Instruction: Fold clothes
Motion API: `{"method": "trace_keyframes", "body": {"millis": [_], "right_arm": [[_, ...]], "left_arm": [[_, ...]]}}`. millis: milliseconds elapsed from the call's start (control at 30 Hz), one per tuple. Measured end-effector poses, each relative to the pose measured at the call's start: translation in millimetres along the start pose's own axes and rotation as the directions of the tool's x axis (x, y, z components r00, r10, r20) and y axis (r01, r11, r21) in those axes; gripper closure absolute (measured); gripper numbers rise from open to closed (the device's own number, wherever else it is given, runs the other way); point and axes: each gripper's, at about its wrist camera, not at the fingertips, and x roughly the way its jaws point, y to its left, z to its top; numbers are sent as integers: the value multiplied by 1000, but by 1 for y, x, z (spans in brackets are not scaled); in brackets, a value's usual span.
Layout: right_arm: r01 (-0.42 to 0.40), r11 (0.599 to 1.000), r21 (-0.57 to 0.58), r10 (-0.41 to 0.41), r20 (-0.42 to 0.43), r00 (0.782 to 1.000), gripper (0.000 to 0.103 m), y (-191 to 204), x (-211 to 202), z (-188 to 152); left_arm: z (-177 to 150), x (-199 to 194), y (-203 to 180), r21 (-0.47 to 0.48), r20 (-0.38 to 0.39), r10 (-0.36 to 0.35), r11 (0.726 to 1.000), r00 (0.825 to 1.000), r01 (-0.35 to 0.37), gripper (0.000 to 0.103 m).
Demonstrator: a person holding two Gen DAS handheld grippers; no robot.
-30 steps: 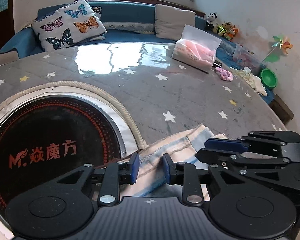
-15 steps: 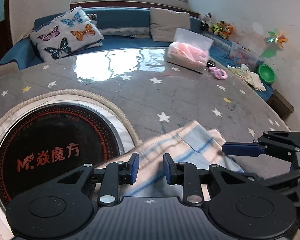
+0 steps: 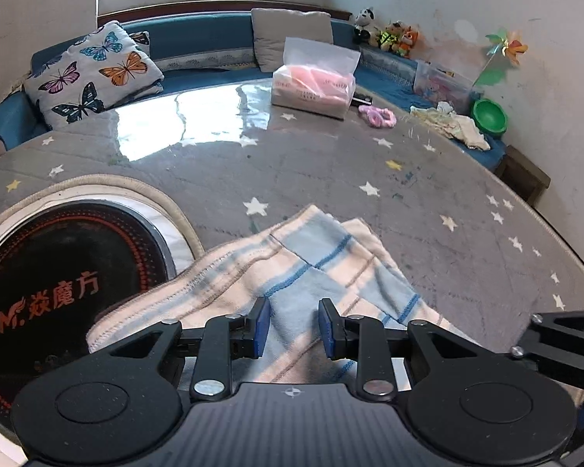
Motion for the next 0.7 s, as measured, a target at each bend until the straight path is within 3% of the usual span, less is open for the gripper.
{"method": "trace_keyframes", "body": {"millis": [67, 433, 533, 700], "right_arm": [[4, 1000, 22, -3, -9, 1000, 43, -3, -3, -8], [6, 993, 114, -4, -17, 1000, 43, -15, -17, -26], [4, 994, 108, -3, -10, 1000, 43, -15, -23, -22], [-5, 993, 120, 1, 29, 1000, 42, -24, -24, -8]], "left_arm": [[0, 1, 0, -1, -1, -1, 1000, 1000, 1, 72], [-6, -13, 0, -15, 12, -15, 1000, 1000, 16, 70], [-14, -26, 3, -20, 20, -22, 1000, 1000, 23, 64], [-31, -49, 12, -39, 39, 3, 999, 999, -1, 64]]}}
